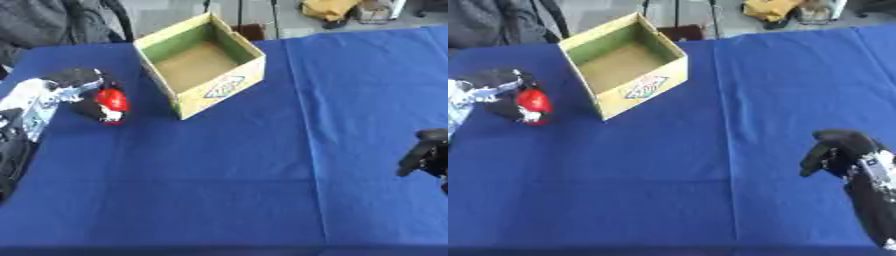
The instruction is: Pick up objects on the table and place them in the box.
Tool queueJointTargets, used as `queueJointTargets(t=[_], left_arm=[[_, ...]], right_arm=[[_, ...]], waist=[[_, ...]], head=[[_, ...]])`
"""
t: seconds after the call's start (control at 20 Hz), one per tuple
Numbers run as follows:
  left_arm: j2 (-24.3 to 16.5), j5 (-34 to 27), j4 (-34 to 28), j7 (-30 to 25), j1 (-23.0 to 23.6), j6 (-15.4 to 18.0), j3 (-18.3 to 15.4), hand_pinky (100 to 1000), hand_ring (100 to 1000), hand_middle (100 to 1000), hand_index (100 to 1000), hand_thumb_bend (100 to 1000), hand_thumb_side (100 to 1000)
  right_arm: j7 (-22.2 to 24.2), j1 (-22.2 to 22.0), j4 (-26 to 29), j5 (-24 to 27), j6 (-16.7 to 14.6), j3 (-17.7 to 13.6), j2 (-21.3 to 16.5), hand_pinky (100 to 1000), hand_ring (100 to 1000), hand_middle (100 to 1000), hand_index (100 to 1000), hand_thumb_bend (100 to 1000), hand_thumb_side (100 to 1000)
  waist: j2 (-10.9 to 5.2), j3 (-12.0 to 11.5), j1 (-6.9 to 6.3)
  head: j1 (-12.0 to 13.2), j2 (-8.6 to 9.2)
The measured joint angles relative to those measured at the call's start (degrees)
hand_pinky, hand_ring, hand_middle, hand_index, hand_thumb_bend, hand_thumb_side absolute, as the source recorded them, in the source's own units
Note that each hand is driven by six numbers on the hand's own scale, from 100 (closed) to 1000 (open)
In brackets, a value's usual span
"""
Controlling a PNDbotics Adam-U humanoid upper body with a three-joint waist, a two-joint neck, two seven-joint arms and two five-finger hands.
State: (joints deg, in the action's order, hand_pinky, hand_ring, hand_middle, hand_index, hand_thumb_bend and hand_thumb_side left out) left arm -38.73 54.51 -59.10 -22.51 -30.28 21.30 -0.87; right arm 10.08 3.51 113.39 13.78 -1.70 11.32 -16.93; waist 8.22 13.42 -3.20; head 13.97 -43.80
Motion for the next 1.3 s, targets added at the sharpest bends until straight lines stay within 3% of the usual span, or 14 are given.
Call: queueJointTargets(t=[0.35, 0.5, 0.6, 0.7, 1.3], left_arm=[[0.50, 1.08, 0.39, -0.38, 0.69, -0.12, 0.31, 459, 596, 687, 821, 604, 565], [0.76, 1.36, 0.67, -0.50, 0.89, -0.26, 0.32, 377, 571, 672, 814, 475, 387], [0.89, 1.36, 0.68, -0.44, 0.84, -0.45, 0.29, 315, 542, 655, 805, 326, 225], [0.91, 1.22, 0.70, -0.49, 0.89, -0.78, 0.29, 257, 521, 646, 802, 226, 211], [-1.00, -5.78, -2.14, -1.54, -0.21, -2.19, -1.11, 160, 471, 620, 791, 100, 183]], right_arm=[[0.07, 0.01, 0.00, -0.01, 0.05, 0.00, 0.00, 488, 531, 511, 713, 100, 768], [0.07, 0.01, 0.00, -0.01, 0.06, 0.01, 0.00, 488, 531, 511, 714, 100, 773], [0.08, 0.01, 0.00, -0.01, 0.06, 0.01, 0.00, 487, 531, 511, 713, 100, 772], [0.08, 0.01, 0.00, -0.01, 0.06, 0.01, 0.00, 487, 531, 511, 713, 100, 771], [0.09, -0.02, 0.00, -0.07, 0.09, 0.01, 0.00, 488, 532, 511, 714, 100, 778]], waist=[[0.00, 0.00, 0.10], [0.00, 0.00, 0.11], [-0.05, -0.01, 0.08], [-0.05, -0.01, 0.07], [-0.06, 0.04, -0.08]], head=[[0.00, 0.00], [-0.01, 0.00], [-0.01, 0.00], [-0.03, 0.00], [-0.02, 0.00]])
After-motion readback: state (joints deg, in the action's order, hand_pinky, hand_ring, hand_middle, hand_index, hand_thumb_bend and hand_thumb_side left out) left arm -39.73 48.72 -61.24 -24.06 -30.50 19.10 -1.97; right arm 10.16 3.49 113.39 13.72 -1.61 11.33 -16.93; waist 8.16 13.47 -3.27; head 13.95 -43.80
